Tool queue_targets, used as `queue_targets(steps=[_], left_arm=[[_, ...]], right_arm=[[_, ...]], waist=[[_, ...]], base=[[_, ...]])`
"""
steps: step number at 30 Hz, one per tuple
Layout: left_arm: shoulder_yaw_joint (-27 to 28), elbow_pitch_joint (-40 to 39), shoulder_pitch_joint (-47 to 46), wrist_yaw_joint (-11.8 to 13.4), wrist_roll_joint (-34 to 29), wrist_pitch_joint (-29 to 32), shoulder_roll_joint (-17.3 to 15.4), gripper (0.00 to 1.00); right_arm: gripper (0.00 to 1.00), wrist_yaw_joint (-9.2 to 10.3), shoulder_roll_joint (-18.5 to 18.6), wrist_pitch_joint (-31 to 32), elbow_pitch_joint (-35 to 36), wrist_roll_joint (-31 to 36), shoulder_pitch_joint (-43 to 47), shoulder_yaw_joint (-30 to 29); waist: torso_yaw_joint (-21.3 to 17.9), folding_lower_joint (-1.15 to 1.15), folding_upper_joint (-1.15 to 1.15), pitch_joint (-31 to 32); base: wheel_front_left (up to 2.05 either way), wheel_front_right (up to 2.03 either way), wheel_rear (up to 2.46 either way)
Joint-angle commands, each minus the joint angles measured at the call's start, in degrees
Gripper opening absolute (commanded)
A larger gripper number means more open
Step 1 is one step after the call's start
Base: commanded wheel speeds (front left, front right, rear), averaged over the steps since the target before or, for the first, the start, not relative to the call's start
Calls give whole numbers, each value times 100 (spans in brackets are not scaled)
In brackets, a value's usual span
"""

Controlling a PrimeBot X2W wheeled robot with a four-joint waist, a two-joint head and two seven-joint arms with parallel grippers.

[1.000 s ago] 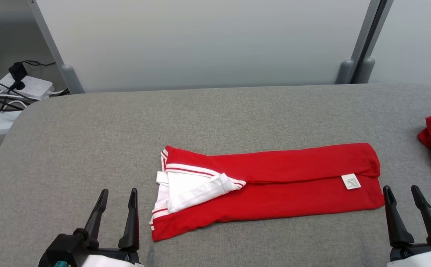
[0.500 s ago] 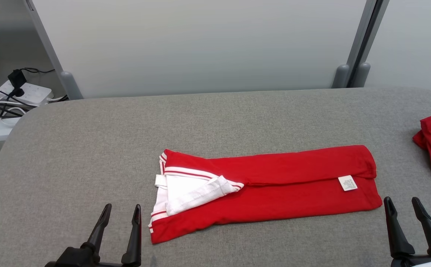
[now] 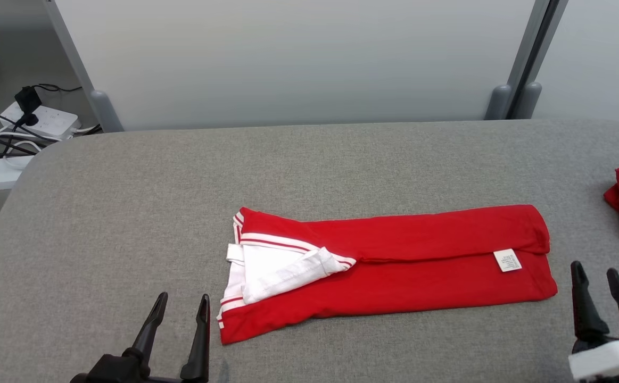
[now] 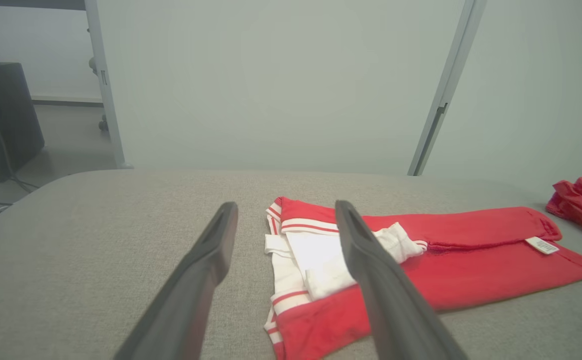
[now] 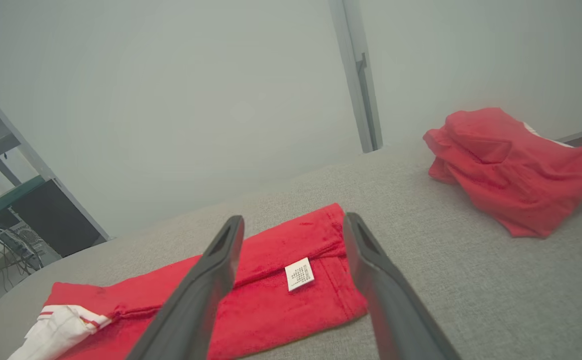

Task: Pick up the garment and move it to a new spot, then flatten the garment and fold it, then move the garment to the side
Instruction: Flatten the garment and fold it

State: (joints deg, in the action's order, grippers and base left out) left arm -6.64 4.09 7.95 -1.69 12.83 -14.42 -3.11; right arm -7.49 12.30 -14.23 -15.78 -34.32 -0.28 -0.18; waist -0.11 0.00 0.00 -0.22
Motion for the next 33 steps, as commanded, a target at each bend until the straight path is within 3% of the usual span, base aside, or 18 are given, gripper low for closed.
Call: queue_targets(steps=[1, 10, 20, 33], left_arm=[[188, -135, -236, -68, -53, -58, -15, 100], [144, -104, -384, -139, -103, -58, 3, 100], [56, -77, -621, -218, -136, -58, 14, 100], [60, 9, -850, -284, -149, -58, 19, 100]], right_arm=[[100, 0, 156, -76, -83, -132, -346, 53], [100, 0, 240, 529, -1560, -535, -1443, 112], [100, 0, 434, 1022, -2905, -491, -2577, 16], [100, 0, 435, 1260, -4024, -606, -3051, 164]], waist=[[28, 0, 0, -33], [207, 0, 0, -310], [366, 0, 0, -698], [480, 0, 0, -986]], base=[[0, 0, 0], [0, 0, 0], [0, 0, 0], [0, 0, 0]])
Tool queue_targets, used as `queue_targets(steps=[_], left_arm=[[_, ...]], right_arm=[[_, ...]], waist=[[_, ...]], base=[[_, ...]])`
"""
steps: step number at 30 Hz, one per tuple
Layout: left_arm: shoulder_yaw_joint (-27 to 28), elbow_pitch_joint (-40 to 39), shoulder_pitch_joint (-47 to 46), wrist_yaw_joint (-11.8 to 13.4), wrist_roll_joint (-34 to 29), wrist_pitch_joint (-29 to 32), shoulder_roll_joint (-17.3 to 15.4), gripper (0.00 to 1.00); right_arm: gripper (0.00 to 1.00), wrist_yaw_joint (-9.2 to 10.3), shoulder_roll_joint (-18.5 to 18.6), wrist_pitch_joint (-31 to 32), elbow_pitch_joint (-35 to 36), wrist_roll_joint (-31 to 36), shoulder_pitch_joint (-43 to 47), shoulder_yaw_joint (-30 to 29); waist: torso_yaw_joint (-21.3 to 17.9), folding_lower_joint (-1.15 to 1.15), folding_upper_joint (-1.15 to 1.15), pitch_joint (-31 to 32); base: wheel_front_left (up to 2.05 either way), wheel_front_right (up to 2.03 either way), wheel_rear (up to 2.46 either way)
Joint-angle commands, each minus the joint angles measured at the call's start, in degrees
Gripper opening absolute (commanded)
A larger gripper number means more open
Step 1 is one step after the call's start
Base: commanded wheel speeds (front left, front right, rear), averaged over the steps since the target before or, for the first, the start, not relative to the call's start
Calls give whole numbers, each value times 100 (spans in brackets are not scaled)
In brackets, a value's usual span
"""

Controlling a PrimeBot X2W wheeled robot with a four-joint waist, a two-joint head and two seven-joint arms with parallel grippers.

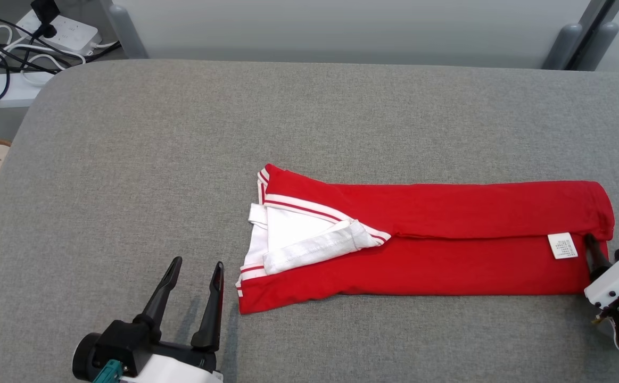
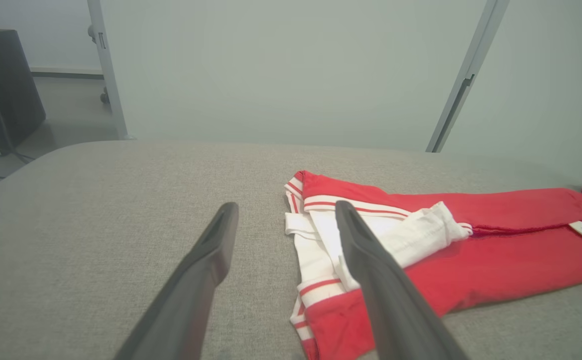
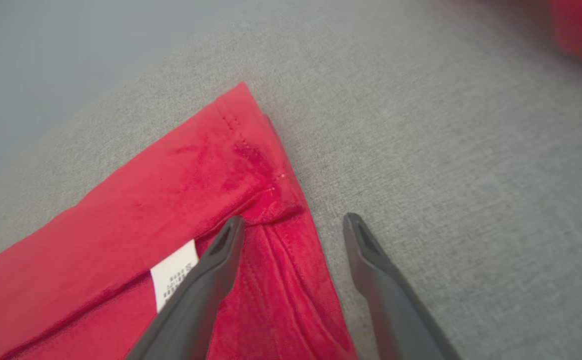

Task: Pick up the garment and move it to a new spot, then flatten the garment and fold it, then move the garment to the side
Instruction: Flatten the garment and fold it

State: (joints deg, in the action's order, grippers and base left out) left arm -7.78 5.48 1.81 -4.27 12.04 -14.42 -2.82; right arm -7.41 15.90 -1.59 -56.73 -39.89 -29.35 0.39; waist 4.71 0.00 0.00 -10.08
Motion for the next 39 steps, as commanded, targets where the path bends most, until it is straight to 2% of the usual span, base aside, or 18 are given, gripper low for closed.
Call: queue_targets(steps=[1, 27, 28, 29, 30, 31, 32, 39], left_arm=[[174, -122, -239, -30, -70, -58, -10, 100], [88, -190, -347, -128, -199, -58, -8, 100], [87, -196, -353, -130, -197, -58, -8, 100], [86, -202, -357, -132, -194, -58, -8, 100], [84, -207, -358, -133, -192, -58, -7, 100], [84, -210, -358, -134, -191, -58, -7, 100], [84, -210, -356, -135, -188, -58, -7, 100], [63, -184, -363, -121, -161, -58, -7, 100]], right_arm=[[100, -8, 64, -3, 0, -69, -163, 109], [99, -8, 96, -397, -492, -859, -550, 635], [77, -8, 104, -406, -503, -887, -562, 657], [48, -8, 110, -414, -512, -918, -571, 680], [41, -8, 116, -424, -520, -944, -578, 706], [10, -8, 122, -437, -526, -967, -583, 735], [0, -8, 126, -450, -529, -992, -587, 765], [0, -8, 245, -677, -494, -1082, -539, 988]], waist=[[-6, 0, 0, 3], [200, 0, 0, -86], [209, 0, 0, -99], [215, 0, 0, -111], [219, 0, 0, -122], [220, 0, 0, -130], [219, 0, 0, -137], [177, 0, 0, -134]], base=[[0, 0, 0], [0, 0, 0], [0, 0, 0], [0, 0, 0], [0, 0, 0], [0, 0, 0], [0, 0, 0], [0, 0, 0]])
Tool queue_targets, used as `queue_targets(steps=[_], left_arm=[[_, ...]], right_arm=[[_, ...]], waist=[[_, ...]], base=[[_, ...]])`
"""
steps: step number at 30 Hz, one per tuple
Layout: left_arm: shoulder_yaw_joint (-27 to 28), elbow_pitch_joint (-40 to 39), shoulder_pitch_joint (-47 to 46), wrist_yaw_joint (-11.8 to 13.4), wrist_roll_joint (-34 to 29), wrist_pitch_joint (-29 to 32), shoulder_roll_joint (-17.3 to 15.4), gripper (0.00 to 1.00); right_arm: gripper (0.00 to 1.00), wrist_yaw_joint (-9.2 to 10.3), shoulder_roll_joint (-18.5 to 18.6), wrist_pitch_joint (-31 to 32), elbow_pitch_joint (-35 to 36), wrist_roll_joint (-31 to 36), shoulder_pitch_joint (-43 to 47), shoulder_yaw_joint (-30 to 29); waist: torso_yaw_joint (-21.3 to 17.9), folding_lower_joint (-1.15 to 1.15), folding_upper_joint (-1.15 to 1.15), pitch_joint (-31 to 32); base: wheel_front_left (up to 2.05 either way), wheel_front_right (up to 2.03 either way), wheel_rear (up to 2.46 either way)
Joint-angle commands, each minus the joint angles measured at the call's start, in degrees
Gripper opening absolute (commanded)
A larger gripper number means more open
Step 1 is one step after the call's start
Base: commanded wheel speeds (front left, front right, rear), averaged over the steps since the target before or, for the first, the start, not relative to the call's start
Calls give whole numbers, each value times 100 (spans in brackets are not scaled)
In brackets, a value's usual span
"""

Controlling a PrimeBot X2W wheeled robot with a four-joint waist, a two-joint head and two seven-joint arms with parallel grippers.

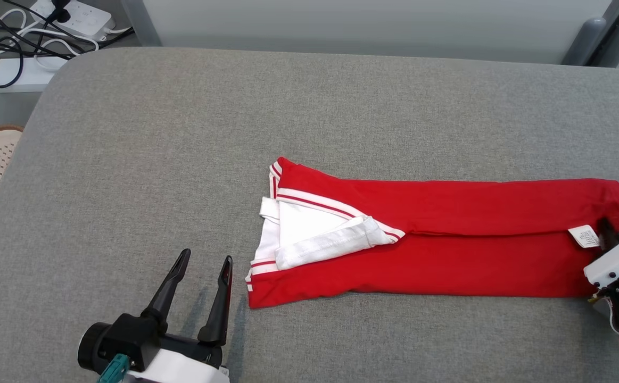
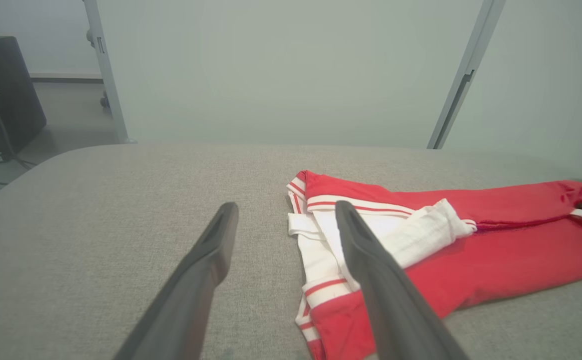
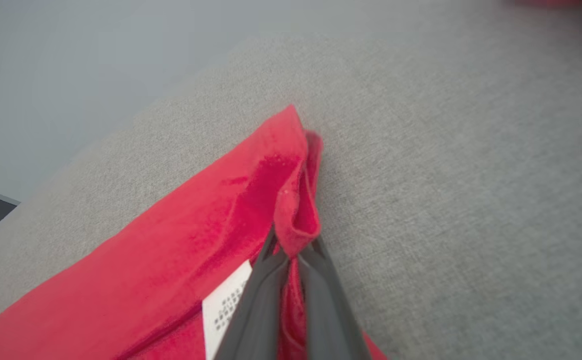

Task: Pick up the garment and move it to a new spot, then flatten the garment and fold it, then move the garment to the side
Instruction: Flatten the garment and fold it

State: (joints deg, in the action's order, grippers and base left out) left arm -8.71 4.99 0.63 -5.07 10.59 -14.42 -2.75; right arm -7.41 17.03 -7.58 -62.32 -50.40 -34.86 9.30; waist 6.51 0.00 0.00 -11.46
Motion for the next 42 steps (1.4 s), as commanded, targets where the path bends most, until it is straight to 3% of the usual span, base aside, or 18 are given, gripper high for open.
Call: queue_targets(steps=[1, 9, 22, 32, 42], left_arm=[[151, -138, -246, -35, -8, -58, -13, 100], [140, -118, -204, -2, 42, -58, -13, 100], [42, 12, -199, 54, 144, -58, -13, 100], [-64, -92, -152, 133, 358, -58, -13, 100], [-99, -197, -150, 131, 412, -58, -13, 100]], right_arm=[[0, -8, 178, -133, 66, -43, 34, 107], [0, -8, 595, -298, 106, -159, 156, 200], [0, -8, 533, 50, 1355, -637, 500, 464], [0, -8, 51, 584, 3045, -949, 1112, 524], [0, -8, -665, 844, 3469, -987, 1230, 519]], waist=[[-10, 0, 0, 11], [-178, 0, 0, 104], [-244, 0, 0, 353], [-95, 0, 0, 554], [288, 0, 0, 631]], base=[[0, 0, 0], [0, 0, 0], [0, 0, 0], [0, 0, 0], [0, 0, 0]])
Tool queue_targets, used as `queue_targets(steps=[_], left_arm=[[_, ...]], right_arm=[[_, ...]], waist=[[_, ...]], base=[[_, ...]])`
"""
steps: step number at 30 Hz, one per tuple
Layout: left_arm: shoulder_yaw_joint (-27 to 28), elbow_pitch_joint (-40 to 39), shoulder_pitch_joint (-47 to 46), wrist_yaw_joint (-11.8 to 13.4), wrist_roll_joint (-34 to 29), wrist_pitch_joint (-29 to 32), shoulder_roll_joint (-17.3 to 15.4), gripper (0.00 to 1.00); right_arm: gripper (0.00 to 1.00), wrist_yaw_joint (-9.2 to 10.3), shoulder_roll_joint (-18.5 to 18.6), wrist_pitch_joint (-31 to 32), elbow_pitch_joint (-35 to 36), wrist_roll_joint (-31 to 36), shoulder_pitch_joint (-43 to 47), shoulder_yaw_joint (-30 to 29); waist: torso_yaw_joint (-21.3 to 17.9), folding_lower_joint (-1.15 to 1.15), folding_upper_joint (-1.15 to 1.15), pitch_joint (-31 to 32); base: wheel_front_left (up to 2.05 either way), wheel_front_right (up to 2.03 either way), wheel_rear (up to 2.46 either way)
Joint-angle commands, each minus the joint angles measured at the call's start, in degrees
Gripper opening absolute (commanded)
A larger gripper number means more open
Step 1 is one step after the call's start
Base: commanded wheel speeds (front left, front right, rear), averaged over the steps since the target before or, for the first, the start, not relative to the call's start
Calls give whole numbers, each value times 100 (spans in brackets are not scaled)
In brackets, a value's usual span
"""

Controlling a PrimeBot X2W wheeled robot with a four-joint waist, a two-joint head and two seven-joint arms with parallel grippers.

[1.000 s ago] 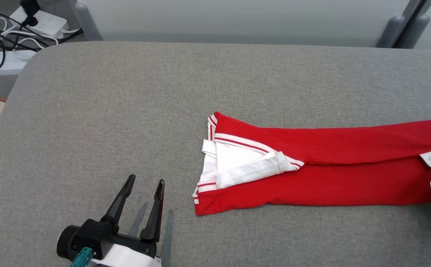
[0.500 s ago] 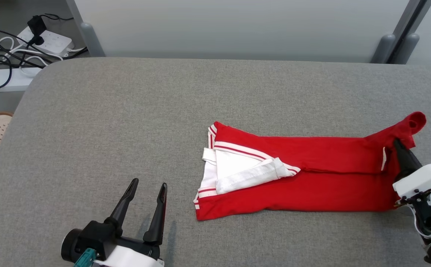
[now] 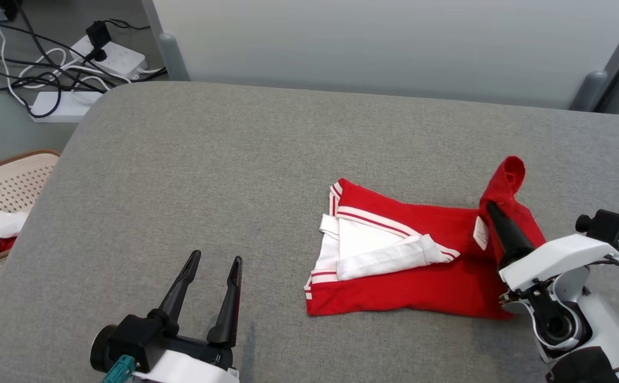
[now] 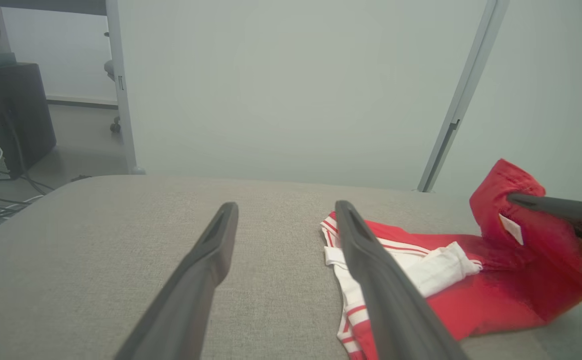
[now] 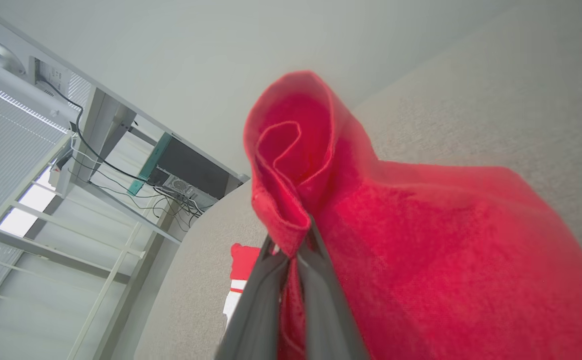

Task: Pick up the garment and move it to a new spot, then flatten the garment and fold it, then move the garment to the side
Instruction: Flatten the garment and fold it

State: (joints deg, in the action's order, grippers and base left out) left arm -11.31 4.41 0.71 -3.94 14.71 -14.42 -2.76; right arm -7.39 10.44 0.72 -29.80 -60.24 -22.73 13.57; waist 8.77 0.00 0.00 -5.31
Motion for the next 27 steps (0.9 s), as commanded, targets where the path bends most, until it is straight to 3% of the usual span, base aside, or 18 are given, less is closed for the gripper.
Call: queue_targets(steps=[1, 15, 27], left_arm=[[155, -132, -152, 15, -5, -58, -12, 100], [1, -171, -164, 66, 64, -58, -12, 100], [-85, -199, -191, 136, 148, -58, -12, 100]], right_arm=[[0, -10, -77, 37, 249, -16, 14, 104], [0, -10, -550, 158, 510, 58, -205, 326], [0, -10, -700, 307, 212, 153, -334, 618]], waist=[[106, 0, 0, 19], [650, 0, 0, -59], [874, 0, 0, -159]], base=[[0, 0, 0], [0, 0, 0], [0, 0, 0]])
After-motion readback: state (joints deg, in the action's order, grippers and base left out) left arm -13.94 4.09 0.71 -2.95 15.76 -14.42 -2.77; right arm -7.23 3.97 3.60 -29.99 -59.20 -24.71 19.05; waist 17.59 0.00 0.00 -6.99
